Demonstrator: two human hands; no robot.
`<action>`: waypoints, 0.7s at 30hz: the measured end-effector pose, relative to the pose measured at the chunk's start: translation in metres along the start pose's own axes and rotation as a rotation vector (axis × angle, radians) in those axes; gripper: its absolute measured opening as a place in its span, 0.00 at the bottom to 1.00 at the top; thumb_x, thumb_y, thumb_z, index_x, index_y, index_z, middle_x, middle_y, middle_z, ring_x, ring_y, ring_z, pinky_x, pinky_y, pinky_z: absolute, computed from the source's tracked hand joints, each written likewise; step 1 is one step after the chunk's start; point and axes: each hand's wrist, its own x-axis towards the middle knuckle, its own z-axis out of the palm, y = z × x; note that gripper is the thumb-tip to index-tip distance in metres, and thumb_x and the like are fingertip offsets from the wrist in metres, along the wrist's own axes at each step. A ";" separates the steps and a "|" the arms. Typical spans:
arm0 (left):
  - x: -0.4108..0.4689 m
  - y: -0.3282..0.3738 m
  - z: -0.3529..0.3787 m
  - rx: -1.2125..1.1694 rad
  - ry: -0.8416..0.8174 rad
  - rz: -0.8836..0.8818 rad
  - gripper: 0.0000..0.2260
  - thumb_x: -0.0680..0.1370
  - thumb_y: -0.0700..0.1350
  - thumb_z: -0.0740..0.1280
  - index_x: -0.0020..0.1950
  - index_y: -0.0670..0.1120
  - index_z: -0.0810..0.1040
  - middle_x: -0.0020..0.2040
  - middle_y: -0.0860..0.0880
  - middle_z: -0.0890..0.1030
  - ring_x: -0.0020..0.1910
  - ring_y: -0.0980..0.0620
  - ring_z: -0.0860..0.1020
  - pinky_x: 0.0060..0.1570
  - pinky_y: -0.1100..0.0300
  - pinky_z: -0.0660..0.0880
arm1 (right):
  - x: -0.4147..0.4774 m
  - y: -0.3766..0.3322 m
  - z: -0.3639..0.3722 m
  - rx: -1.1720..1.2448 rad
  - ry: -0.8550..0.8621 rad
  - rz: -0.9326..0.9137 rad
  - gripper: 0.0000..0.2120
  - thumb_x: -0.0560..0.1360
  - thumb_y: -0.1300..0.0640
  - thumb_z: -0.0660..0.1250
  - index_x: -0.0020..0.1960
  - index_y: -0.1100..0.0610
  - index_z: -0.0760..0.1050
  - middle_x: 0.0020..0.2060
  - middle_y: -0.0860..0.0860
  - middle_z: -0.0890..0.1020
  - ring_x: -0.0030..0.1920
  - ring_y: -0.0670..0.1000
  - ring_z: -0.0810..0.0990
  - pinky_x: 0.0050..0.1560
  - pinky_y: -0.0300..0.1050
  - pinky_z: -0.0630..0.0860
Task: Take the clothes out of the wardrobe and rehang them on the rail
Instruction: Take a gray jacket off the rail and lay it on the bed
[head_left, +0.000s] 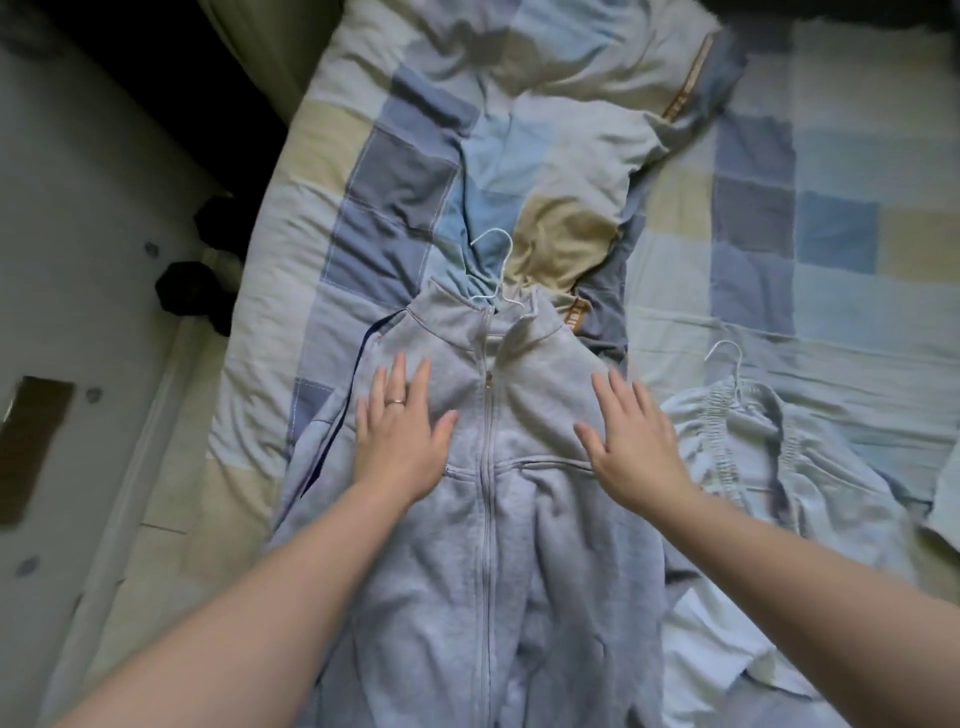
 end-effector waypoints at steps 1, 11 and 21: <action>-0.020 0.008 -0.007 0.003 -0.025 -0.017 0.31 0.83 0.59 0.56 0.82 0.53 0.46 0.82 0.49 0.42 0.80 0.48 0.40 0.78 0.44 0.42 | -0.017 0.000 -0.010 -0.011 -0.019 -0.019 0.31 0.82 0.42 0.52 0.80 0.50 0.47 0.80 0.49 0.49 0.79 0.55 0.46 0.76 0.56 0.51; -0.229 0.073 -0.054 -0.093 -0.020 -0.185 0.32 0.82 0.63 0.53 0.81 0.57 0.42 0.82 0.52 0.38 0.79 0.49 0.35 0.76 0.42 0.39 | -0.184 -0.011 -0.083 -0.098 -0.137 -0.259 0.36 0.75 0.32 0.38 0.79 0.45 0.41 0.79 0.45 0.43 0.79 0.52 0.42 0.76 0.56 0.45; -0.414 0.080 -0.057 -0.220 0.141 -0.465 0.32 0.82 0.63 0.53 0.81 0.57 0.41 0.81 0.52 0.36 0.79 0.49 0.34 0.76 0.43 0.37 | -0.311 -0.058 -0.101 -0.209 -0.158 -0.623 0.31 0.81 0.38 0.47 0.80 0.46 0.42 0.79 0.45 0.43 0.79 0.52 0.41 0.76 0.56 0.43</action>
